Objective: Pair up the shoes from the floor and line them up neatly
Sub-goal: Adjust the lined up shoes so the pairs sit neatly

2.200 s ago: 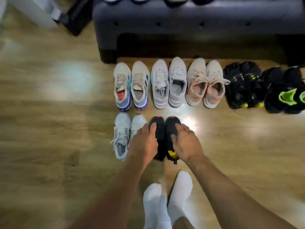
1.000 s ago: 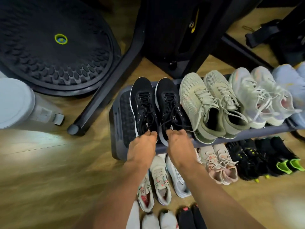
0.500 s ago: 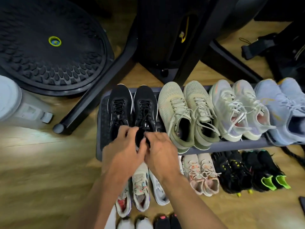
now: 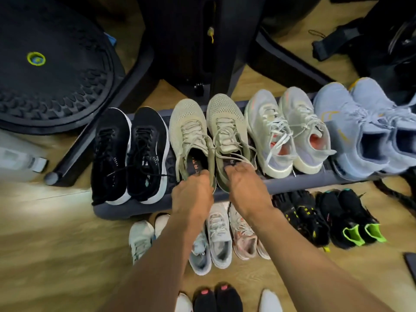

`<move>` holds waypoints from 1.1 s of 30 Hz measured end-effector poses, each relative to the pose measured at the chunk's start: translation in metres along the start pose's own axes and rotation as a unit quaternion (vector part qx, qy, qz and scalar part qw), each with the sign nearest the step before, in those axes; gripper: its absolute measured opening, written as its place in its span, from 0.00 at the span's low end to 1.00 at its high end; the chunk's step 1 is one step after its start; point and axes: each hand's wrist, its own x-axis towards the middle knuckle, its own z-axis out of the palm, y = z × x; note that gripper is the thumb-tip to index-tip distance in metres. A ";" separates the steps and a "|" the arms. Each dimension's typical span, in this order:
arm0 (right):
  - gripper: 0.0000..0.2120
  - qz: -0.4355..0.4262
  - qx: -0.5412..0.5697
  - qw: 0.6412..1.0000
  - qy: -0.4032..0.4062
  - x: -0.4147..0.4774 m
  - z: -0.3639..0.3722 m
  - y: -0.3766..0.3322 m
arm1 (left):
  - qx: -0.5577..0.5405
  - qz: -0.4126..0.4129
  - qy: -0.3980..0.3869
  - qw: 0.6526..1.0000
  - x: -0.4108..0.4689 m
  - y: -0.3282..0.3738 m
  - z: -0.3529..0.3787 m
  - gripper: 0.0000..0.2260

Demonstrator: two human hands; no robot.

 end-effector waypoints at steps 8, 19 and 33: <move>0.14 0.018 0.004 1.000 -0.019 -0.006 -0.008 -0.014 | 0.002 0.020 -0.015 1.000 -0.004 -0.009 -0.001 0.12; 0.19 -0.011 0.077 0.986 0.145 -0.055 -0.063 0.085 | -0.149 -0.017 0.092 0.984 -0.047 0.108 -0.040 0.18; 0.20 0.066 0.021 0.997 0.038 -0.038 -0.061 0.189 | -0.086 0.015 0.005 0.996 0.012 0.206 0.020 0.23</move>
